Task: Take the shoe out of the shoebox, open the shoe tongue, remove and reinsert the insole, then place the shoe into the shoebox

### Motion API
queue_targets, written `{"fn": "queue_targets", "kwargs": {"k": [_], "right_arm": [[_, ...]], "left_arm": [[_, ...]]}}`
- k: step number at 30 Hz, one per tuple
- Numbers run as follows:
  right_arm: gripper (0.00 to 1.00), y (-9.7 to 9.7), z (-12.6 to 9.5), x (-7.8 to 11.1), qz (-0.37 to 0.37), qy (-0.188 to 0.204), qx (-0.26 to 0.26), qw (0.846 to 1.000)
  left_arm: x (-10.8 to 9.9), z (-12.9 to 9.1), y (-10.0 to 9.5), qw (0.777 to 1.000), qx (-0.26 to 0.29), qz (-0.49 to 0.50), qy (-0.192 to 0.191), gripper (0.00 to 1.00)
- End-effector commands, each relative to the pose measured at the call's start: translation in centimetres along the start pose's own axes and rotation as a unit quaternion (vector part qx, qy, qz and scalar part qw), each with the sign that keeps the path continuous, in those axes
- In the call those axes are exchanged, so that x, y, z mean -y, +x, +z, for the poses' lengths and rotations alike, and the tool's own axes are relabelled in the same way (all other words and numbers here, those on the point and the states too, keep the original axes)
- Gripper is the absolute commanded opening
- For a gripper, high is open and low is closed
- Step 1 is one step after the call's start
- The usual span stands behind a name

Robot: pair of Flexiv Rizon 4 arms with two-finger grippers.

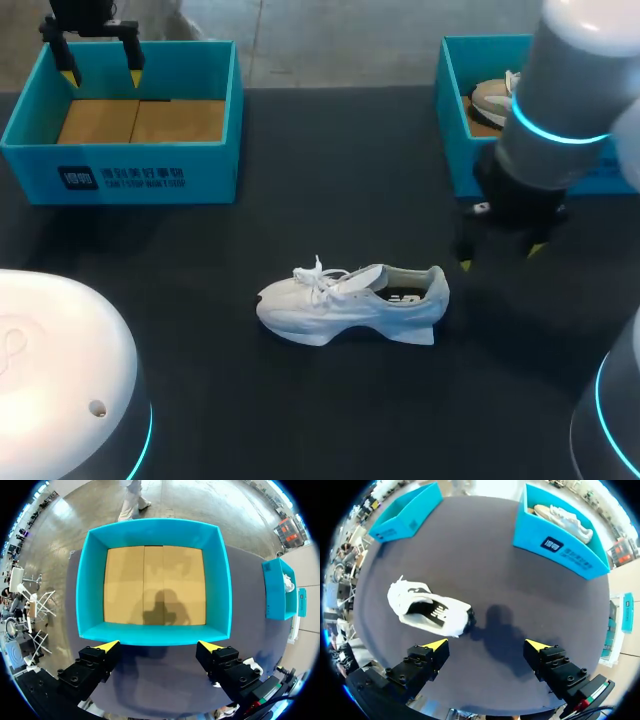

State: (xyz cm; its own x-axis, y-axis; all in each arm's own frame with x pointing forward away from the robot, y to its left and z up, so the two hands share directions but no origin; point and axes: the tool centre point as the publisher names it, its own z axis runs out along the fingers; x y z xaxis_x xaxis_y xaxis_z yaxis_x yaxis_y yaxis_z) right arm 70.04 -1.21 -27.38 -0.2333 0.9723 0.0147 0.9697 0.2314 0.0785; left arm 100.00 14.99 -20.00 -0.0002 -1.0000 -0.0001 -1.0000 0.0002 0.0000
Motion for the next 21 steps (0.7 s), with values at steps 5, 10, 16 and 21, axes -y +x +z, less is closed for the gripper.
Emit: {"fn": "queue_targets", "kwargs": {"k": [5,10,16,21], "right_arm": [[1.0,-0.8,0.1,0.2,0.0,0.002,-0.108,0.994],[1.0,-0.8,0.1,0.2,0.0,0.002,-0.108,0.994],[1.0,-0.8,0.4,-0.1,-0.028,-0.005,-0.132,0.991],[1.0,-0.5,1.8,-0.4,-0.159,-0.041,-0.179,0.97]], "left_arm": [[0.0,0.0,0.0,1.0,0.0,0.0,0.0,1.0],[0.0,0.0,0.0,1.0,0.0,0.0,0.0,1.0],[0.0,0.0,0.0,1.0,0.0,0.0,0.0,1.0],[0.0,0.0,0.0,1.0,0.0,0.0,0.0,1.0]]}}
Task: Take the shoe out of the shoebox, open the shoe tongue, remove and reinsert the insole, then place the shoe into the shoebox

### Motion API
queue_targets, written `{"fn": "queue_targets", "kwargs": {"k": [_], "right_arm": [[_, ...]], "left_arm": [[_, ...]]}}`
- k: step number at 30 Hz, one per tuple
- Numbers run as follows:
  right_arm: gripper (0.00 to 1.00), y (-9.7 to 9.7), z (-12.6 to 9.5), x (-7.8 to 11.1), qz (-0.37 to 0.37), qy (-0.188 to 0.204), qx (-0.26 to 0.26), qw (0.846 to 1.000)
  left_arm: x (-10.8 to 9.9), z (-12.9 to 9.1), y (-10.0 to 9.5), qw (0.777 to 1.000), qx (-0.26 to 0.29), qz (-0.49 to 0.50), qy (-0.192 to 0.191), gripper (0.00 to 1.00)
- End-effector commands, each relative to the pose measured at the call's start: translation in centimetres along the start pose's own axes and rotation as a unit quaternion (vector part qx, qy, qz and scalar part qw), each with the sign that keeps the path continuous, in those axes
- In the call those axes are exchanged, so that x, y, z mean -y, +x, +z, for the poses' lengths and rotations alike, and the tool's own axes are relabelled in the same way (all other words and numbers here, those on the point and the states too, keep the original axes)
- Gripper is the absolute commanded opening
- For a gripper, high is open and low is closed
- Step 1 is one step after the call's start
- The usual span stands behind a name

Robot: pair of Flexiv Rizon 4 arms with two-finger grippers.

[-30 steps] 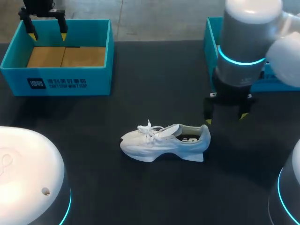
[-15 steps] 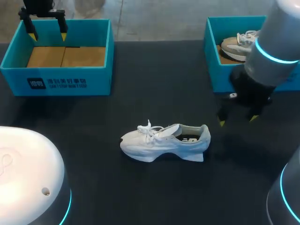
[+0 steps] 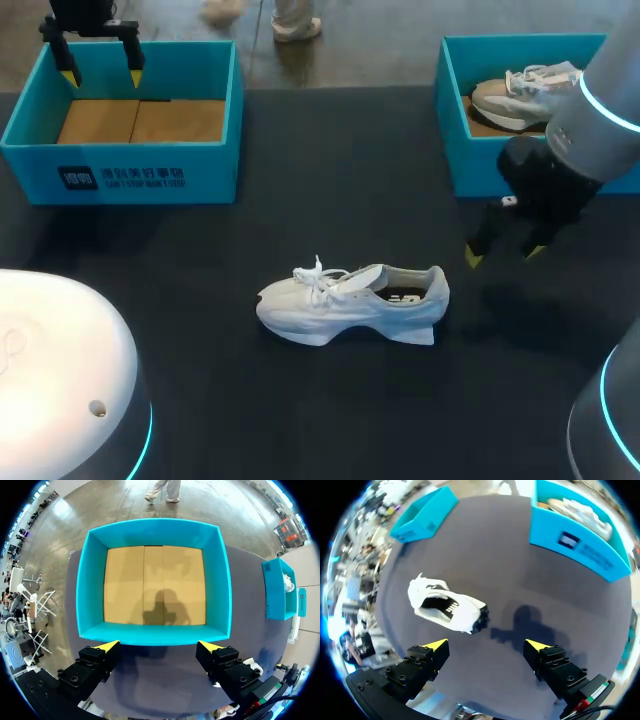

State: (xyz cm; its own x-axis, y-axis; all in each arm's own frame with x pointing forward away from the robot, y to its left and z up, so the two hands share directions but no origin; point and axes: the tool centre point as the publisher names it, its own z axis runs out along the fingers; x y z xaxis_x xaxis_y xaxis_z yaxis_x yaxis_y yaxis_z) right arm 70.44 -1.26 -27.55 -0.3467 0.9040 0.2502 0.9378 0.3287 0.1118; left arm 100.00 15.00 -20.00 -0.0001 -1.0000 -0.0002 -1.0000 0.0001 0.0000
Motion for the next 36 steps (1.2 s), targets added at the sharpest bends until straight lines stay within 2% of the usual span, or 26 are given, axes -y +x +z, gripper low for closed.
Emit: {"fn": "queue_targets", "kwargs": {"k": [1,5,11,13,14,28,29,31,36], "right_arm": [[1.0,-0.9,1.6,0.1,-0.127,-0.033,-0.07,0.989],[1.0,-1.3,1.7,0.7,-0.201,-0.066,-0.096,0.973],[1.0,-1.7,1.4,1.1,-0.264,-0.109,-0.092,0.954],[1.0,-2.0,1.4,1.3,-0.297,-0.118,-0.107,0.941],[1.0,-2.2,1.5,1.4,-0.306,-0.106,-0.113,0.939],[1.0,-2.2,1.5,1.4,-0.306,-0.106,-0.113,0.939],[1.0,-2.1,1.6,1.2,-0.316,-0.104,-0.092,0.938],[1.0,-2.2,2.0,1.3,-0.345,-0.13,-0.086,0.925],[1.0,-3.4,3.0,1.8,-0.354,-0.156,-0.075,0.919]], "left_arm": [[0.0,0.0,0.0,1.0,0.0,0.0,0.0,1.0],[0.0,0.0,0.0,1.0,0.0,0.0,0.0,1.0],[0.0,0.0,0.0,1.0,0.0,0.0,0.0,1.0],[0.0,0.0,0.0,1.0,0.0,0.0,0.0,1.0],[0.0,0.0,0.0,1.0,0.0,0.0,0.0,1.0],[0.0,0.0,0.0,1.0,0.0,0.0,0.0,1.0],[0.0,0.0,0.0,1.0,0.0,0.0,0.0,1.0],[0.0,0.0,0.0,1.0,0.0,0.0,0.0,1.0],[0.0,0.0,0.0,1.0,0.0,0.0,0.0,1.0]]}}
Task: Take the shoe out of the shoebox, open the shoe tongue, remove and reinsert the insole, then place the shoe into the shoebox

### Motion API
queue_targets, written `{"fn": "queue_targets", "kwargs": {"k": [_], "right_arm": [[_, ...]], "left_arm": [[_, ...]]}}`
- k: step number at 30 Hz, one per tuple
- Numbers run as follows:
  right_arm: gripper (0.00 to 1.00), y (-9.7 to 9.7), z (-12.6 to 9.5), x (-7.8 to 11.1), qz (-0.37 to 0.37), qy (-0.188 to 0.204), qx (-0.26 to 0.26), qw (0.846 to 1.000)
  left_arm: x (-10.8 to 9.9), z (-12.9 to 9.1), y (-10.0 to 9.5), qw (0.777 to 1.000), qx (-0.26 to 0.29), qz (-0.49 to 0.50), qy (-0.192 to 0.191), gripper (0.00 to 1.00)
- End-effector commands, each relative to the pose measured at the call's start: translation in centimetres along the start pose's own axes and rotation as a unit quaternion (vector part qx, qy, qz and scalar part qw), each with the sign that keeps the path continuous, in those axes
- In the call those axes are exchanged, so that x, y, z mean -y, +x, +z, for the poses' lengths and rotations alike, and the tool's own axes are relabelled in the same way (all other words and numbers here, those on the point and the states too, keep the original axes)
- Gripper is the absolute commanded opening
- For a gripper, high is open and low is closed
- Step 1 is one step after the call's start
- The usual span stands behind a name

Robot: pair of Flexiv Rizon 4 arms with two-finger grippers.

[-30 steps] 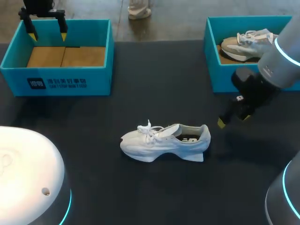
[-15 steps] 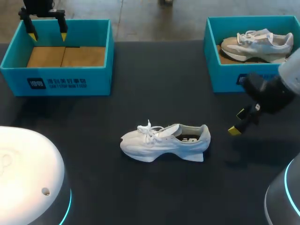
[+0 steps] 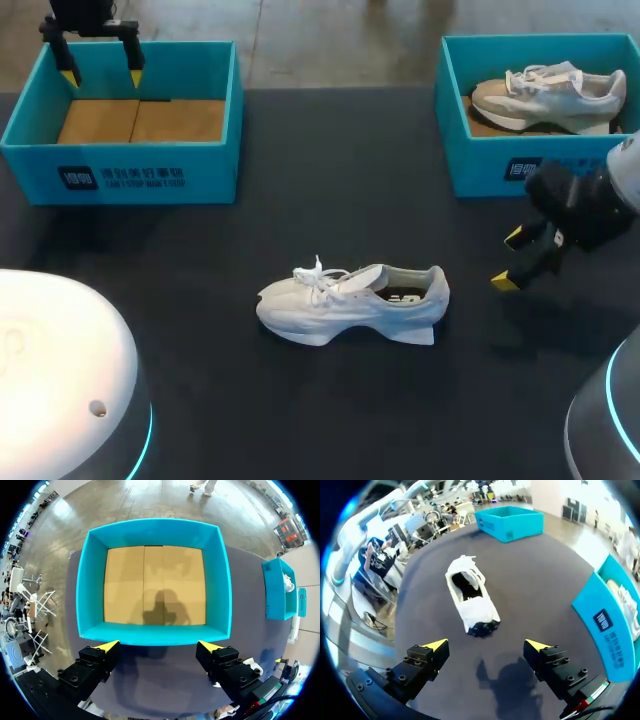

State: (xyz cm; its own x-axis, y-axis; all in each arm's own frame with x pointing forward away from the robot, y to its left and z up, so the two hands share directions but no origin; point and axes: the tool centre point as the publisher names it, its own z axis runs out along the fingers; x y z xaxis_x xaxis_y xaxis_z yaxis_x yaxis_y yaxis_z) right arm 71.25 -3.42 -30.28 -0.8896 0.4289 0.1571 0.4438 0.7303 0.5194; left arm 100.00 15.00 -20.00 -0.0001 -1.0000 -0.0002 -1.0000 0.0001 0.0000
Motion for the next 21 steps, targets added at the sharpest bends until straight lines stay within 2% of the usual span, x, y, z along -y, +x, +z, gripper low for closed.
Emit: {"fn": "queue_targets", "kwargs": {"k": [1,4,9,18,21], "right_arm": [[1.0,0.5,0.6,1.9,-0.003,-0.025,0.011,1.0],[1.0,0.3,0.6,2.3,-0.012,-0.028,0.01,0.999],[1.0,0.2,0.8,3.0,-0.04,-0.054,-0.007,0.998],[1.0,-0.2,2.3,3.7,-0.095,-0.082,-0.006,0.992],[1.0,-0.5,2.8,4.1,-0.085,-0.086,-0.011,0.993]], "left_arm": [[0.0,0.0,0.0,1.0,0.0,0.0,0.0,1.0],[0.0,0.0,0.0,1.0,0.0,0.0,0.0,1.0],[0.0,0.0,0.0,1.0,0.0,0.0,0.0,1.0],[0.0,0.0,0.0,1.0,0.0,0.0,0.0,1.0],[0.0,0.0,0.0,1.0,0.0,0.0,0.0,1.0]]}}
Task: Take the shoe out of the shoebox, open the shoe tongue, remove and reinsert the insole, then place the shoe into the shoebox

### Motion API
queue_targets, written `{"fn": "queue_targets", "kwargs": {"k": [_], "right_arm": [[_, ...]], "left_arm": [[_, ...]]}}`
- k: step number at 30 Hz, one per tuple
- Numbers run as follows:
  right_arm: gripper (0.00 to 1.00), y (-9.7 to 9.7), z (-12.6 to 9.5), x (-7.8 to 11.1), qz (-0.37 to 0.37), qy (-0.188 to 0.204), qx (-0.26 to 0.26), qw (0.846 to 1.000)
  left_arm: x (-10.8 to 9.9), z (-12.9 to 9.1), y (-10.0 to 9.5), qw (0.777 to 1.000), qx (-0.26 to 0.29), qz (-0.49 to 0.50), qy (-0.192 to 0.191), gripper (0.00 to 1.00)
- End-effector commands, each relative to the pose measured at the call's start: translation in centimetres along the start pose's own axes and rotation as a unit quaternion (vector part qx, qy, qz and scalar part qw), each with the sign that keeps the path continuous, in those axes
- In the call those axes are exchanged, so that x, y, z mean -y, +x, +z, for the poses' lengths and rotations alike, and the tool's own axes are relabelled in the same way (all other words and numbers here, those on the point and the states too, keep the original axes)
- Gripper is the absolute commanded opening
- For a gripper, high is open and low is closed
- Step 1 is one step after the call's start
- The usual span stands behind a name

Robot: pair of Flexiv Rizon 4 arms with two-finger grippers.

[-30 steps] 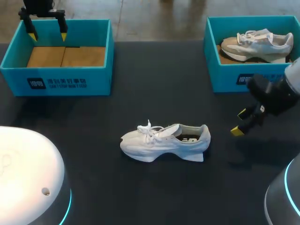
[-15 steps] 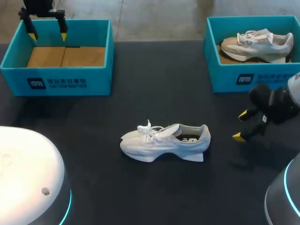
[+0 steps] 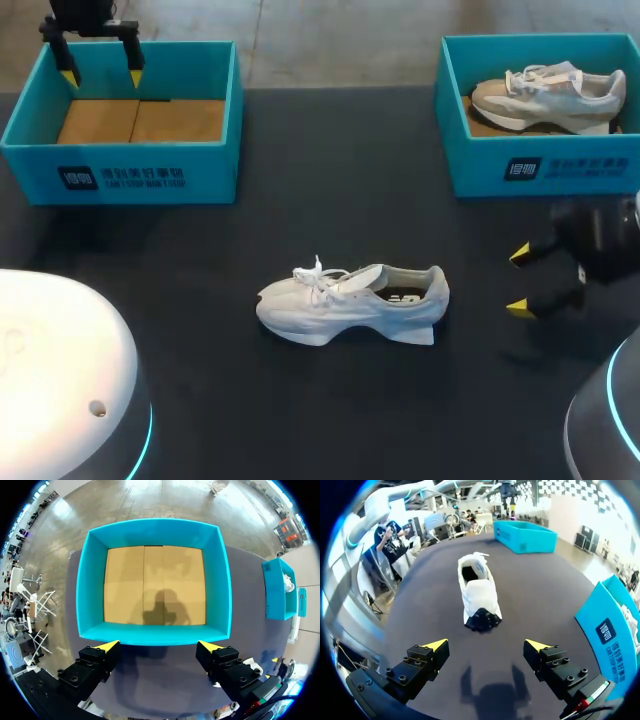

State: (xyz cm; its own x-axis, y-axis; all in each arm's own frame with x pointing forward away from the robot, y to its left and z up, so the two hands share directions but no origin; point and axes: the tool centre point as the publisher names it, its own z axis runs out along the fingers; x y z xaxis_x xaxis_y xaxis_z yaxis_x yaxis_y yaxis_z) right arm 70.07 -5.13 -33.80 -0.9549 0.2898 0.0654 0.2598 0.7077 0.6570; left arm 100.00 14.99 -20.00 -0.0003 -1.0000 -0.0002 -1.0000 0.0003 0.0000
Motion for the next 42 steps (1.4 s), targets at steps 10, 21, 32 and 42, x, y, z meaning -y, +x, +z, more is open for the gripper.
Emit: {"fn": "queue_targets", "kwargs": {"k": [10,21,32,42], "right_arm": [[1.0,-0.2,0.8,0.7,0.004,-0.012,-0.001,1.0],[1.0,-0.8,2.1,2.1,0.003,-0.039,-0.004,0.999],[1.0,-0.9,3.0,2.7,-0.02,-0.077,-0.011,0.997],[1.0,-1.3,3.7,2.5,-0.023,-0.081,-0.02,0.996]], "left_arm": [[0.0,0.0,0.0,1.0,0.0,0.0,0.0,1.0],[0.0,0.0,0.0,1.0,0.0,0.0,0.0,1.0],[0.0,0.0,0.0,1.0,0.0,0.0,0.0,1.0],[0.0,0.0,0.0,1.0,0.0,0.0,0.0,1.0]]}}
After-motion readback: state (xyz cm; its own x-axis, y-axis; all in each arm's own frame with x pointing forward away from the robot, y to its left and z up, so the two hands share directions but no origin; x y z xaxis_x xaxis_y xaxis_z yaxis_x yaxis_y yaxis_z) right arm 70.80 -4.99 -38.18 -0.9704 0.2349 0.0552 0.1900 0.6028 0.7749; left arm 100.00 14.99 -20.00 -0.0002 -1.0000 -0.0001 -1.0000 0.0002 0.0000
